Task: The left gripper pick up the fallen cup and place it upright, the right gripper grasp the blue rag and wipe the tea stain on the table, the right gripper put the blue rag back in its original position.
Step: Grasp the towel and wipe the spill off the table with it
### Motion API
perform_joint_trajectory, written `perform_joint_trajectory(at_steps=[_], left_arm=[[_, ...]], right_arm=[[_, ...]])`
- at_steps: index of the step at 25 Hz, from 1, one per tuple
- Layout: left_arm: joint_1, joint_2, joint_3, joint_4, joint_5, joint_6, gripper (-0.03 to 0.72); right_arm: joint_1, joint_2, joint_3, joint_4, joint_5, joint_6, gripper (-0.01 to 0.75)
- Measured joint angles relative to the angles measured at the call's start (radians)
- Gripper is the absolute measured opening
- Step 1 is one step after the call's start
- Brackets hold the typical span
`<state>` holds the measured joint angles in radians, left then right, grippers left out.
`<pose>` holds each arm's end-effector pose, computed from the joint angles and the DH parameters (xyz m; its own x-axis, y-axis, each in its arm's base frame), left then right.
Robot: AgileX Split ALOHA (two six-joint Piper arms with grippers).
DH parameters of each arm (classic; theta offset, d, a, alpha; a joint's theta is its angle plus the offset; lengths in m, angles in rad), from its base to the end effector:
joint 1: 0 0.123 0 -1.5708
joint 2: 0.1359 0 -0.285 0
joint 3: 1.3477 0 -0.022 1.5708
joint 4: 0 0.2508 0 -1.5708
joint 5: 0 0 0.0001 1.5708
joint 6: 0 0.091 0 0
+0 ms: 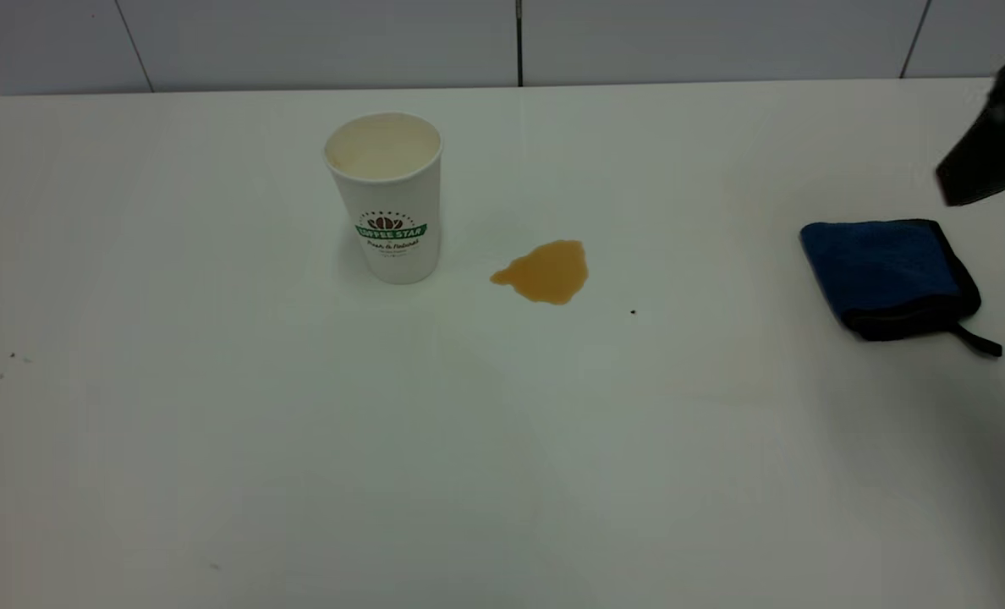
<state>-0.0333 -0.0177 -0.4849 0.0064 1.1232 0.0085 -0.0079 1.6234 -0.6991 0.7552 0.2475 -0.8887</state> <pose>-0.0085 0.0008 0.2680 -0.5078 0.0282 -0.8610 0.0341 0.9993 0.0126 0.2848 0.0131 0.1550 -0.8303 -0.1397 -0.5396 -0.2057 0.9765 0.0636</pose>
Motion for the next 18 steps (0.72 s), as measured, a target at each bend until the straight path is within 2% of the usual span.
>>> perform_joint_trajectory(at_steps=[5,9,18], left_arm=[[0.0,0.0,0.0,0.0,0.0,0.0,0.499],[0.0,0.0,0.0,0.0,0.0,0.0,0.499],[0.0,0.0,0.0,0.0,0.0,0.0,0.499]], right_arm=[[0.039,0.37,-0.243,0.054,-0.056,-0.132,0.602],[0.035,0.56,-0.406,0.055,-0.101,-0.147,0.594],[-0.07,0.738,-0.574,0.038,-0.193,-0.164,0.593]])
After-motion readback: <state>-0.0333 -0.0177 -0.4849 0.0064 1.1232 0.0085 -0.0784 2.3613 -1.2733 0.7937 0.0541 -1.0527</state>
